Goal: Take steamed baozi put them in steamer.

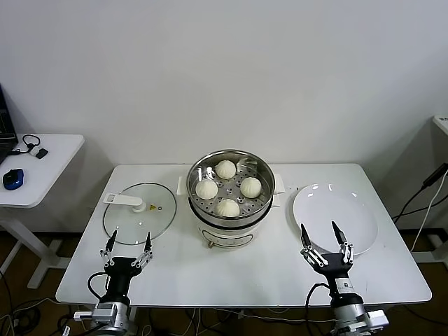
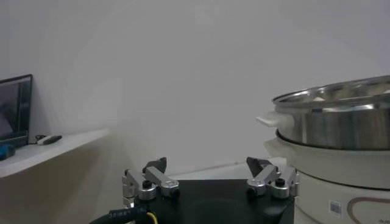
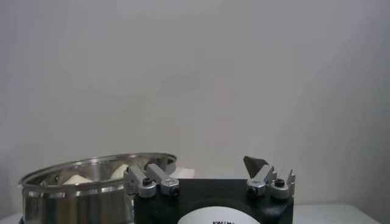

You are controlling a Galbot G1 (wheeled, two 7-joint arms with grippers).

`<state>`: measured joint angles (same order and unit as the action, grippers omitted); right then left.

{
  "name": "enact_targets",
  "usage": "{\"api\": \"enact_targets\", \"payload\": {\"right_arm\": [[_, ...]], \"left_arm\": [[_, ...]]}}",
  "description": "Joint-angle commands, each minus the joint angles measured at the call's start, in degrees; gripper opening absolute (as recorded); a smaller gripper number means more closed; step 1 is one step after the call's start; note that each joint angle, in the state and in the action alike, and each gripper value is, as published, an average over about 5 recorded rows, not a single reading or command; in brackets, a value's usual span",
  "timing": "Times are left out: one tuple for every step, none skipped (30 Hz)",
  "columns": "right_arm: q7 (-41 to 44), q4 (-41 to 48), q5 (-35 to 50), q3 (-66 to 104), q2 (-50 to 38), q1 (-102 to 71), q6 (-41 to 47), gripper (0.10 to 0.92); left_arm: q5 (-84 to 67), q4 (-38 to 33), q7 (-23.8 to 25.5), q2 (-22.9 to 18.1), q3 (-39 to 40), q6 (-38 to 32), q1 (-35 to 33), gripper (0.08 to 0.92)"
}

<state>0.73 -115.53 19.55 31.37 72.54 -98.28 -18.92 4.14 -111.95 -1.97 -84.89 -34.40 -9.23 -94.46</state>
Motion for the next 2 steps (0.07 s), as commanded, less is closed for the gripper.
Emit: {"api": "enact_targets", "payload": {"right_arm": [[0.2,-0.19,-0.78,0.31,1.6,-1.65,-0.69,0.823],[0.22,-0.19,-0.76,0.26,1.61,-1.65,-0.67,0.823]], "left_arm": [[0.14,0.01,-0.01,-0.06,-0.01,-0.05,-0.09,0.823],[0.15,0.02,-0.01,-0.06,0.0,-0.05,-0.1,0.823]]}}
